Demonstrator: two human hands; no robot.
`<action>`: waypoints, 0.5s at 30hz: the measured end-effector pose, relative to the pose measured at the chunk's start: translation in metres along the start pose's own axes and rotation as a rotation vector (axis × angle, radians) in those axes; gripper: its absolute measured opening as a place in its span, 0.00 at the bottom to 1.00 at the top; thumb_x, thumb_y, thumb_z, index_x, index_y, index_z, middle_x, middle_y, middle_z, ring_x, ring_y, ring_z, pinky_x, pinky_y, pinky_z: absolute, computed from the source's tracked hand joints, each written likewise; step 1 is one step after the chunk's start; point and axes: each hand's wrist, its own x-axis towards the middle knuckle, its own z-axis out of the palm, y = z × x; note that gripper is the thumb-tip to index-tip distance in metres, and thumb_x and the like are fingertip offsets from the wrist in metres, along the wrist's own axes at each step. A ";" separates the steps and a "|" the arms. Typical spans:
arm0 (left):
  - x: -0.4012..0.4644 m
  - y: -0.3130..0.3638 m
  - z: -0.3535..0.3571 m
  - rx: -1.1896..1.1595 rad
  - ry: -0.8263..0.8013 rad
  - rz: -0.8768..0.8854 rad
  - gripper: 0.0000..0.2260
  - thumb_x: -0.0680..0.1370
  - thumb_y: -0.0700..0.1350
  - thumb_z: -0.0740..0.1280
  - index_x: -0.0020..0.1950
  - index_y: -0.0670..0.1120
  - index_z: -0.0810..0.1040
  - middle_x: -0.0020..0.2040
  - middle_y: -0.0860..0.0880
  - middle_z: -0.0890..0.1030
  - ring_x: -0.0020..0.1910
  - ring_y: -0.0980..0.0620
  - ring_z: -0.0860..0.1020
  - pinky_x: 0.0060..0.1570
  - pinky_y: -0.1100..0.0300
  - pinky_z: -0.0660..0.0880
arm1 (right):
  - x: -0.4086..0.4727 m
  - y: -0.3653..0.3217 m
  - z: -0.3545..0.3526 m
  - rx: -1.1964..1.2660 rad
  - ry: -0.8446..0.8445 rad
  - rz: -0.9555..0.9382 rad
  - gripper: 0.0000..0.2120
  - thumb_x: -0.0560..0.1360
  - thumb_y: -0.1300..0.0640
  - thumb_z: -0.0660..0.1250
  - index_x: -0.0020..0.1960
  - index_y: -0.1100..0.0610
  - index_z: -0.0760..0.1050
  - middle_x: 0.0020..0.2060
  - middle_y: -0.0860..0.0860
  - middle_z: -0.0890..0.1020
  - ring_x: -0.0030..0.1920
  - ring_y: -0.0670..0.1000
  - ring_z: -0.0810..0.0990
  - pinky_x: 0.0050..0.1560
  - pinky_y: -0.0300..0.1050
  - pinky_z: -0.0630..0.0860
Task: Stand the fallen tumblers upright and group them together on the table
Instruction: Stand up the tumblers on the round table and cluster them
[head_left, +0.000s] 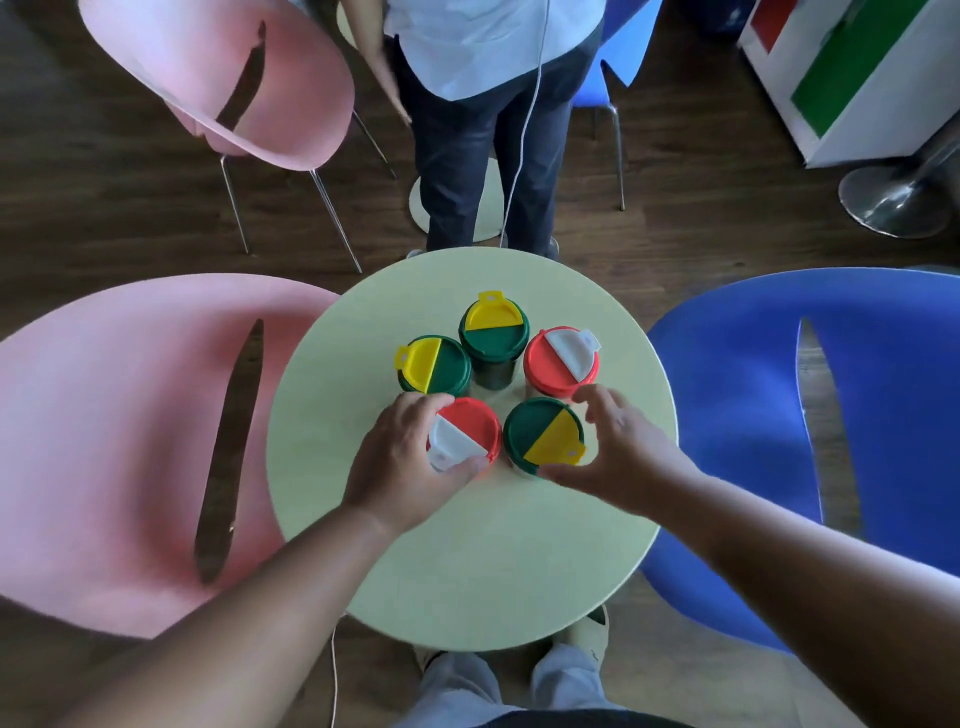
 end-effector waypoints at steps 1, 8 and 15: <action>-0.004 0.002 0.003 -0.008 -0.004 -0.018 0.35 0.65 0.66 0.71 0.65 0.46 0.75 0.56 0.48 0.77 0.53 0.47 0.77 0.50 0.53 0.77 | 0.000 0.000 0.003 -0.026 -0.010 -0.020 0.43 0.61 0.34 0.75 0.69 0.44 0.59 0.57 0.45 0.72 0.56 0.48 0.74 0.52 0.46 0.75; -0.004 0.009 0.013 -0.008 -0.022 -0.120 0.44 0.61 0.62 0.79 0.71 0.47 0.69 0.60 0.47 0.73 0.59 0.45 0.75 0.51 0.49 0.78 | 0.010 -0.004 0.017 -0.226 -0.051 -0.077 0.50 0.63 0.37 0.75 0.77 0.45 0.51 0.63 0.50 0.72 0.58 0.54 0.74 0.52 0.49 0.77; -0.002 0.011 0.011 0.016 -0.029 -0.143 0.46 0.61 0.61 0.80 0.73 0.49 0.66 0.61 0.49 0.72 0.59 0.48 0.74 0.46 0.57 0.75 | 0.006 -0.004 0.024 -0.169 0.031 -0.007 0.46 0.64 0.39 0.75 0.74 0.46 0.54 0.55 0.51 0.71 0.48 0.53 0.76 0.42 0.48 0.78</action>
